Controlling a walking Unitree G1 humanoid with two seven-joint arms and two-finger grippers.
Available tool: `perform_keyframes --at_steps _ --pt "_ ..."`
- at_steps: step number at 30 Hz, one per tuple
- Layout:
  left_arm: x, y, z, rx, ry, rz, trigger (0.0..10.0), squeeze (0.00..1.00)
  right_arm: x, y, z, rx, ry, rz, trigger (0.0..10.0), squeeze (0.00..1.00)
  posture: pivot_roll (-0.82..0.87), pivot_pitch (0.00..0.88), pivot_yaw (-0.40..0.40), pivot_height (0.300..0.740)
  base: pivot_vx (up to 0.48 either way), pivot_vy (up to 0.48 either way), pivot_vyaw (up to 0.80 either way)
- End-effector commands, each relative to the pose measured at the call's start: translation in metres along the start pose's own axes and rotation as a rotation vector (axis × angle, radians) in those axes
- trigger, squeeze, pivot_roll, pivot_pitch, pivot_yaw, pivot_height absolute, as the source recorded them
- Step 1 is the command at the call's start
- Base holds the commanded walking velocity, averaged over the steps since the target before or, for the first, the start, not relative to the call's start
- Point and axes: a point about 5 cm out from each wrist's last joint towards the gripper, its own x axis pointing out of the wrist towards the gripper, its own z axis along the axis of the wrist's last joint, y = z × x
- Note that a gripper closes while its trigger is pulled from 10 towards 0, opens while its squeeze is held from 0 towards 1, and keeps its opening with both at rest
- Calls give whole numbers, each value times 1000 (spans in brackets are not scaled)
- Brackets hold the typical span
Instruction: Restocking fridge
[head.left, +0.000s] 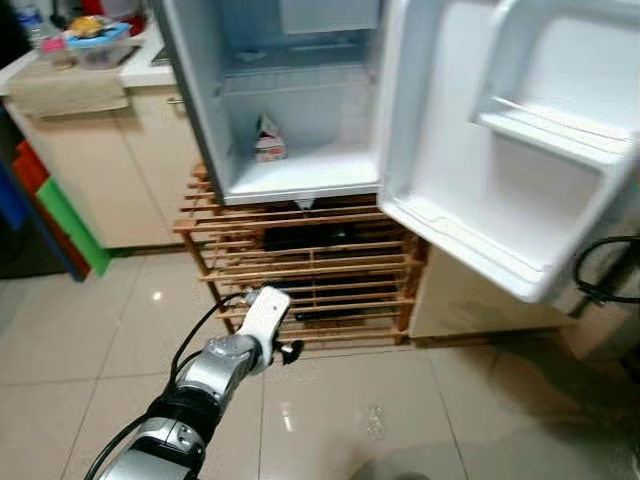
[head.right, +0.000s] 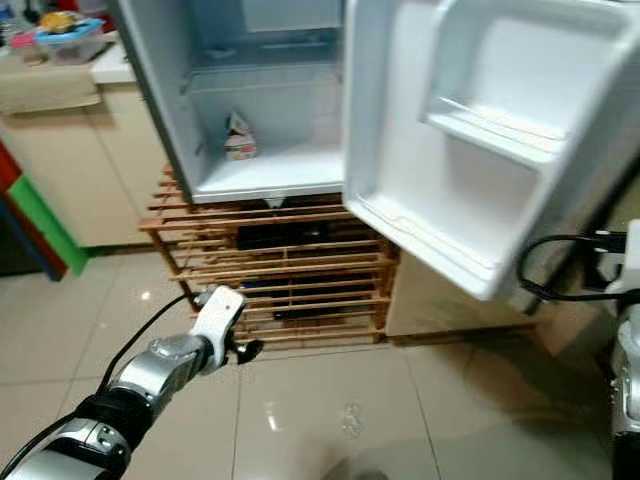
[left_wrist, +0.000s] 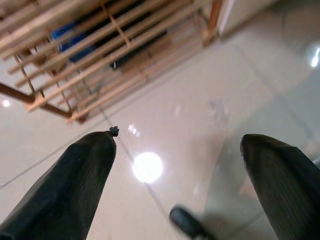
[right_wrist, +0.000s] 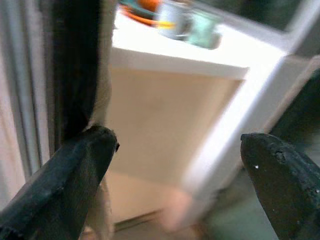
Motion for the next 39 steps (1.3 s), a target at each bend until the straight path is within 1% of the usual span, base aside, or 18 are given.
perform_keyframes --at_steps 1,2,4,5,6,7,9,11,12,17,19,22,25,27,29,30,34,39 --pt "-1 6 -6 20 32 23 10000 0 -3 42 22 56 -80 238 10000 0 -285 2 87 740 0 0 0" --pt "-2 12 -25 10 97 46 10000 0 -11 62 27 104 -89 355 10000 0 -285 2 87 740 0 0 0" --pt "-3 14 -29 7 112 50 10000 0 -13 67 28 116 -89 382 10000 0 -285 2 87 740 0 0 0" --pt "-6 15 -53 14 189 55 10000 0 -36 103 45 249 -94 653 10000 0 -286 7 93 740 0 0 0" --pt "-7 14 -63 16 217 46 10000 0 -54 118 55 305 -110 811 10000 0 -286 7 93 740 0 0 0" --pt "-7 14 -63 16 217 46 10000 0 -54 118 55 305 -110 811 10000 0 -286 7 93 740 0 0 0" --pt "-10 8 -85 29 288 -17 10000 0 -83 131 75 380 -163 1054 10000 0 -286 13 94 740 0 0 0" --pt "-11 6 -89 33 301 -36 10000 0 -81 128 74 385 -162 1049 10000 0 -286 13 94 740 0 0 0" --pt "-12 4 -95 39 313 -35 10000 0 -61 116 62 367 -113 910 10000 0 -281 20 87 740 0 0 0" --pt "-11 8 -92 33 289 19 10000 0 -28 96 48 329 -70 604 10000 0 -271 21 76 740 0 0 0" --pt "-9 12 -82 42 241 61 10000 0 -23 96 46 231 -84 524 10000 0 -271 21 76 740 0 0 0" --pt "-4 21 -34 33 -1 161 10000 0 -13 100 39 72 -111 335 10000 0 -261 22 67 740 0 0 0" --pt "-8 26 29 -150 -328 160 10000 0 -14 112 39 91 -177 252 10000 0 -239 19 60 740 0 0 0" --pt "-34 25 101 -387 -700 98 10000 0 -18 116 41 61 -288 150 10000 0 -222 15 57 740 0 0 0" --pt "-47 20 123 -375 -795 72 10000 0 -18 117 39 49 -301 104 10000 0 -216 14 57 740 0 0 0" --pt "-81 -2 165 -216 -984 32 10000 0 -16 125 28 115 -248 97 10000 0 -203 10 57 740 0 0 0" --pt "-102 -9 187 -54 -1099 107 10000 0 -11 136 19 166 -208 117 10000 0 -187 5 57 740 0 0 0" --pt "-96 12 176 -71 -1010 213 10000 0 -7 136 26 150 -265 118 10000 0 -175 3 53 740 285 236 0"
